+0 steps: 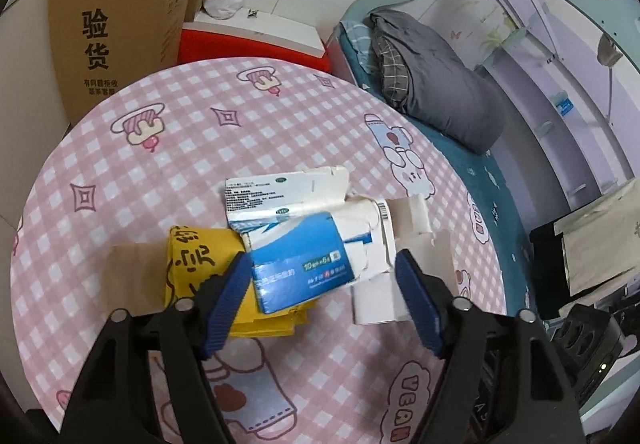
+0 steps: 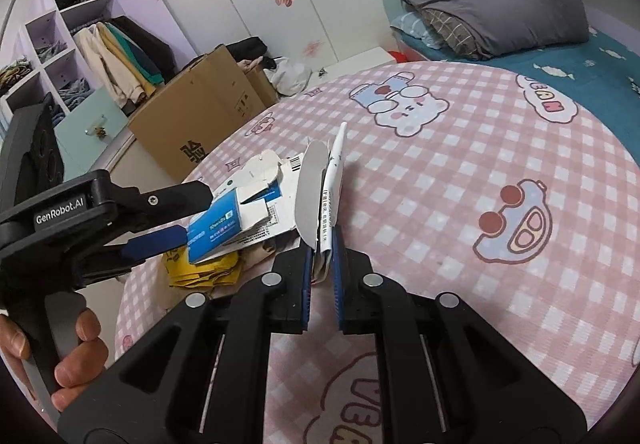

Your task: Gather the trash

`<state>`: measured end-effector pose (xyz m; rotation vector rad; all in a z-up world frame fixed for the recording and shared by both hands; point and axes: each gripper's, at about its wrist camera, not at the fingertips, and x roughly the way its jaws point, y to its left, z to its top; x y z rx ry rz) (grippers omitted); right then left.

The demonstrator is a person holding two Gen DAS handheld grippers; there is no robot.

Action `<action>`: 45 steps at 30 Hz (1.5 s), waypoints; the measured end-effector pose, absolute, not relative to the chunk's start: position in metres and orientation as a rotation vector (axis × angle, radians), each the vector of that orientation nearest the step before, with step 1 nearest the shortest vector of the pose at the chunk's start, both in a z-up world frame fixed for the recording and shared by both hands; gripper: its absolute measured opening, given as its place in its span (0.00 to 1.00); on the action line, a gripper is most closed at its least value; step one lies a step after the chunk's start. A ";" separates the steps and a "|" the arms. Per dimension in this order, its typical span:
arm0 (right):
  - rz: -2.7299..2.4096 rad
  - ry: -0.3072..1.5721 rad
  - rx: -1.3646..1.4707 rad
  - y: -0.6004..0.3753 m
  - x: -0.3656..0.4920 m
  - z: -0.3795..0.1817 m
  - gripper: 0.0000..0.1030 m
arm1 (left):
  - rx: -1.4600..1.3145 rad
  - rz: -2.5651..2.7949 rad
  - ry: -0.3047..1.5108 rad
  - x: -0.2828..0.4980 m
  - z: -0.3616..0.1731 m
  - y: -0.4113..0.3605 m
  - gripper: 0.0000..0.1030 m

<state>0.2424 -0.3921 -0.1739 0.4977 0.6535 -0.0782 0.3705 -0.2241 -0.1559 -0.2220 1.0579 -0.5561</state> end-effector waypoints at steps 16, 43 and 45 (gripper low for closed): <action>-0.083 0.660 0.580 -0.408 0.275 -0.181 0.26 | -0.256 -0.527 1.021 0.393 -0.162 -0.228 0.63; -0.051 0.588 0.627 -0.419 0.265 -0.179 0.08 | -0.389 -0.541 0.940 0.403 -0.167 -0.216 0.00; -0.056 0.580 0.631 -0.422 0.261 -0.178 0.08 | -0.391 -0.540 0.914 0.398 -0.161 -0.211 0.00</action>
